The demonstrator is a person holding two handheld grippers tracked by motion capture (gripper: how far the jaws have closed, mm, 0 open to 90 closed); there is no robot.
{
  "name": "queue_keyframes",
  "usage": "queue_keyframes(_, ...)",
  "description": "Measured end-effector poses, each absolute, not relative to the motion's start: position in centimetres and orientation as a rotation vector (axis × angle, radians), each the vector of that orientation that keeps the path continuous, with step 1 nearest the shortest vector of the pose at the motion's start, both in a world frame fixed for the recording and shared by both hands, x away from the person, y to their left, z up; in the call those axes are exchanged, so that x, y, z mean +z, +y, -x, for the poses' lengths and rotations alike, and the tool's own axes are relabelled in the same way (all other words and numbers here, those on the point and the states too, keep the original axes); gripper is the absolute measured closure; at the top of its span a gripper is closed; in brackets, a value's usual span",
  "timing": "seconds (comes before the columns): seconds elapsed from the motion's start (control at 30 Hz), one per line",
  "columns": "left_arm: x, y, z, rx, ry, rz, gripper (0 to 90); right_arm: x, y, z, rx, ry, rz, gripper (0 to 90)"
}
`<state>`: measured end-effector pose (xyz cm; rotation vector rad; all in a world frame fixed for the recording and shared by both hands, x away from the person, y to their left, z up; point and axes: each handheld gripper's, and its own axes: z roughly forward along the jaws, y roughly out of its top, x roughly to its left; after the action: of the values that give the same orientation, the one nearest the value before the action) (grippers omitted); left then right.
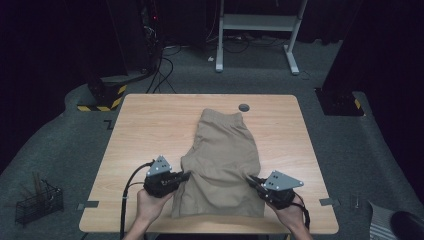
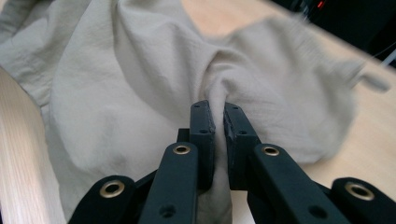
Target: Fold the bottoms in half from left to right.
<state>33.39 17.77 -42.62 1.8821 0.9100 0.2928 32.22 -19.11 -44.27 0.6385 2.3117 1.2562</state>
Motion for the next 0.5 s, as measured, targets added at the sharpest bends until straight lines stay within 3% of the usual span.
queue_keyframes(0.13, -41.2, 17.9, -38.9, 0.246, 1.0, -1.809, 85.5, -42.2, -19.5, -36.4, 1.303, 2.237, -0.781, 84.2)
queue_keyframes(0.2, -42.0, 17.4, -42.3, 0.236, 1.079, -1.817, 85.2, -42.4, -19.4, -40.3, 1.273, 2.24, -0.923, 84.1)
queue_keyframes(0.33, -45.5, 15.8, -46.8, 0.27, 1.21, -1.924, 85.0, -45.5, -18.0, -45.7, 1.125, 2.292, -1.099, 84.2)
queue_keyframes(0.5, -48.9, 15.0, -48.5, 0.284, 1.28, -2.004, 84.4, -49.5, -17.1, -47.9, 1.007, 2.341, -1.176, 84.1)
